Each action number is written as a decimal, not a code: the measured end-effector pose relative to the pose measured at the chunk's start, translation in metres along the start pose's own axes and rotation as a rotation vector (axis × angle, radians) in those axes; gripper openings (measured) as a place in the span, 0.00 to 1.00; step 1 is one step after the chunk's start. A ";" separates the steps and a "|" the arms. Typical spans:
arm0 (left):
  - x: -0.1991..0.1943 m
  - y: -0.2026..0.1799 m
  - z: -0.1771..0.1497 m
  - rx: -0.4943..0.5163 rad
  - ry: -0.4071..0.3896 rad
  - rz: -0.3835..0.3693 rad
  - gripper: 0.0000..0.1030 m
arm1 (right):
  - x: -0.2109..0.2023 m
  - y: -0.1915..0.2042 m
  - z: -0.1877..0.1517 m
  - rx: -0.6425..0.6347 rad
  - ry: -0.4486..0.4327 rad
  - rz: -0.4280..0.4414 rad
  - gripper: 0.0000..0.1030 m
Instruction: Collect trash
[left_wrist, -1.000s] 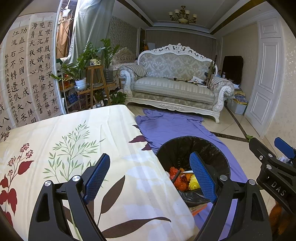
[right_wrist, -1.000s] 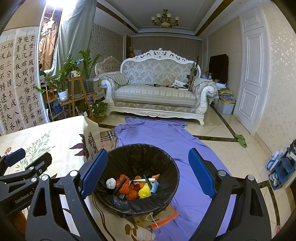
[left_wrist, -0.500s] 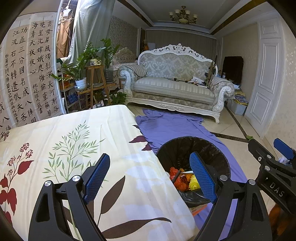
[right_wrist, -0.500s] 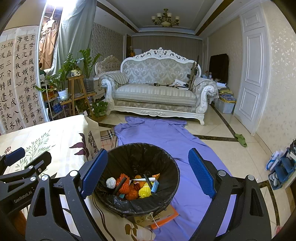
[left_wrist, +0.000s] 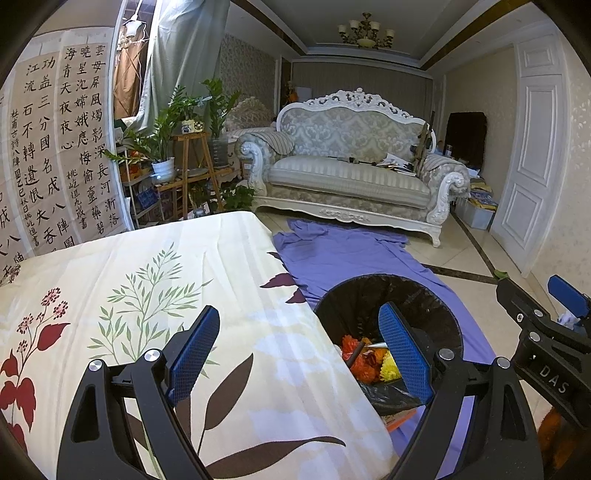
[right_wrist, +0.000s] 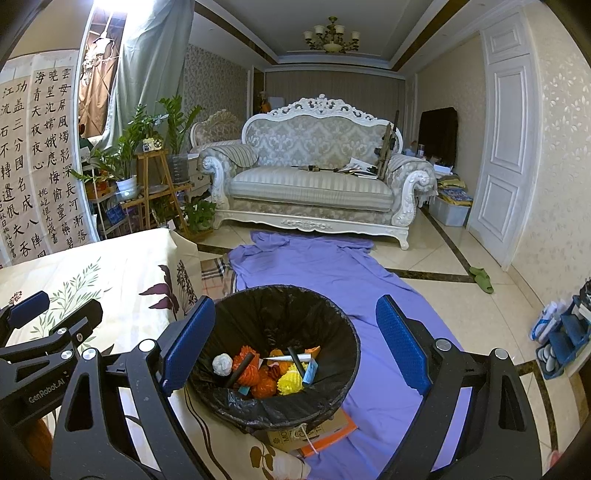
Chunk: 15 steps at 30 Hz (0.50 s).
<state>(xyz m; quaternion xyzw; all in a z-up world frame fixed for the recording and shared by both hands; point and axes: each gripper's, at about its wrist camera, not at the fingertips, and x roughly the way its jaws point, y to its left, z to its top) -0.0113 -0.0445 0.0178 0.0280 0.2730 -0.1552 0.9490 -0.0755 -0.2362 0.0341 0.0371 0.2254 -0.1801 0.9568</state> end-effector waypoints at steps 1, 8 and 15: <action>0.000 0.000 0.000 0.002 -0.003 0.001 0.83 | 0.000 0.000 0.000 -0.001 0.000 0.000 0.84; 0.001 -0.004 0.000 0.015 -0.002 0.008 0.83 | 0.000 0.000 0.001 -0.002 0.000 0.000 0.84; 0.001 -0.007 0.000 0.027 -0.009 0.001 0.83 | 0.000 0.000 0.000 -0.001 0.003 0.000 0.84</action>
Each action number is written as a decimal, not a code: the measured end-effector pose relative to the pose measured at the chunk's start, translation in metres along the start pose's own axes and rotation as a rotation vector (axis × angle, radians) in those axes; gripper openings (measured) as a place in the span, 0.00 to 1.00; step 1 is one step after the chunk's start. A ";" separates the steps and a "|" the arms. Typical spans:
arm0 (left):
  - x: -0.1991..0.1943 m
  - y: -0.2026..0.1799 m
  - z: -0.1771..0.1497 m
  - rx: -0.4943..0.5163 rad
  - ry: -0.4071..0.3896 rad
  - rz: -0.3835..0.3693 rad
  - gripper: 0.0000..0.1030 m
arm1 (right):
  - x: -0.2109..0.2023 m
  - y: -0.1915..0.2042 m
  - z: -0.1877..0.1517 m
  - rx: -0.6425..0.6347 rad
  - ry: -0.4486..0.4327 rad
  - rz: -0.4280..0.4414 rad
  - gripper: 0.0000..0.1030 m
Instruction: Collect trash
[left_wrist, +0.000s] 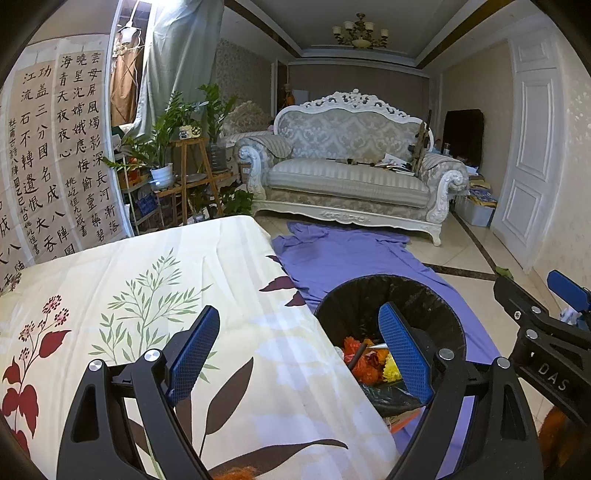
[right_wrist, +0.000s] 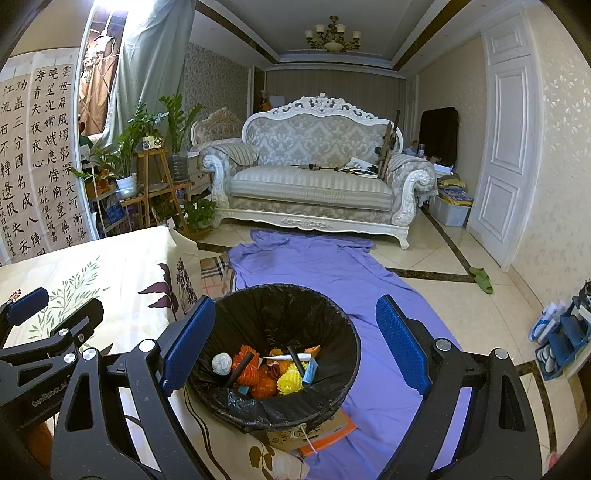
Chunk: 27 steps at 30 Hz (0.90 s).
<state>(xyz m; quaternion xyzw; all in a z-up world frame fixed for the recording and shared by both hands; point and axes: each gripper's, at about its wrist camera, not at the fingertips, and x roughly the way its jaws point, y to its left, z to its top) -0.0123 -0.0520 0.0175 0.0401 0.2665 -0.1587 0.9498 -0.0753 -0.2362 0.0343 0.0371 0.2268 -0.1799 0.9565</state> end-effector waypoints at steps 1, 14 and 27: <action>0.000 -0.001 0.000 0.002 0.000 -0.001 0.83 | 0.000 0.000 0.000 -0.001 0.000 0.000 0.84; 0.005 -0.001 -0.001 -0.005 0.020 -0.024 0.83 | 0.000 0.000 0.002 -0.001 0.000 0.001 0.84; 0.004 -0.004 0.000 0.003 -0.011 -0.004 0.83 | 0.001 0.001 -0.001 -0.005 0.006 0.002 0.84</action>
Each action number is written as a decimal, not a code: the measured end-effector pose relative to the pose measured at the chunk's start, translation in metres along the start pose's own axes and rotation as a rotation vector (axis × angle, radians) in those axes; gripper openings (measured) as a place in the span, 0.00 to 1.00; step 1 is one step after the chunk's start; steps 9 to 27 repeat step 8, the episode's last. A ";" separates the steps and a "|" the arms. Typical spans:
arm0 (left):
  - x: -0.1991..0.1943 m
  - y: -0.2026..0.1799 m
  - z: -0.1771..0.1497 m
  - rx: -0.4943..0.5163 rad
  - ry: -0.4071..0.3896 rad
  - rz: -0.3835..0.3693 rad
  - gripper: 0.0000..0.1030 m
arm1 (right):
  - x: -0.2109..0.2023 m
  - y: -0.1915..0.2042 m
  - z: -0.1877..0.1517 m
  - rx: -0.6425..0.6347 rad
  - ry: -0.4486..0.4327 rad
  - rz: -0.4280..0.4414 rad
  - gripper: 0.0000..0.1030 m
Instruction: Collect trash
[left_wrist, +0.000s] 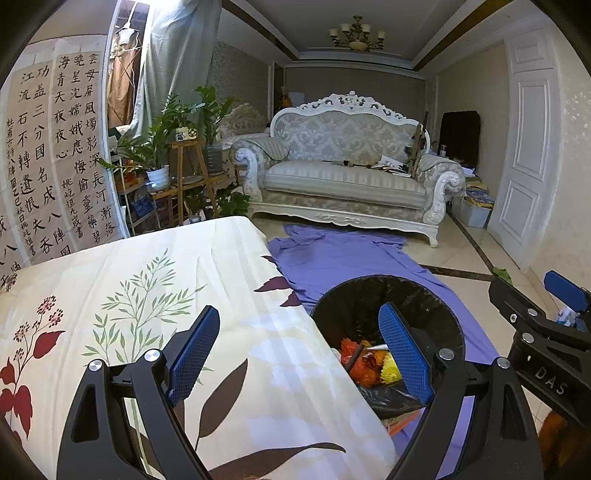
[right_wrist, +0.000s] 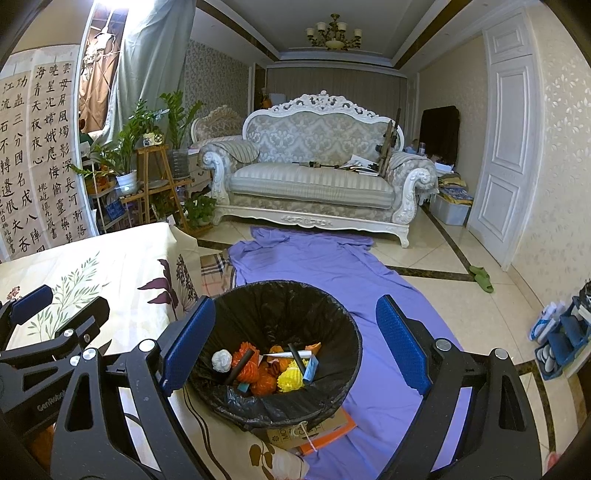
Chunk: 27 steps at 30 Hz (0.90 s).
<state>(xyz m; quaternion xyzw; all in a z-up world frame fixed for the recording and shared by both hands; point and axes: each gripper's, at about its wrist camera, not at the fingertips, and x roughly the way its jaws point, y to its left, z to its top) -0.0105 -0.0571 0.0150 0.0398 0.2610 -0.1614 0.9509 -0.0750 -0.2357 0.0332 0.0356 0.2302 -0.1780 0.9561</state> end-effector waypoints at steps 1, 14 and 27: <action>0.001 0.001 0.000 -0.001 -0.002 0.005 0.83 | 0.000 0.000 0.000 -0.001 0.001 0.001 0.84; 0.006 0.014 -0.001 -0.027 0.023 0.038 0.83 | 0.005 0.009 -0.009 -0.016 0.016 0.024 0.84; 0.006 0.014 -0.001 -0.027 0.023 0.038 0.83 | 0.005 0.009 -0.009 -0.016 0.016 0.024 0.84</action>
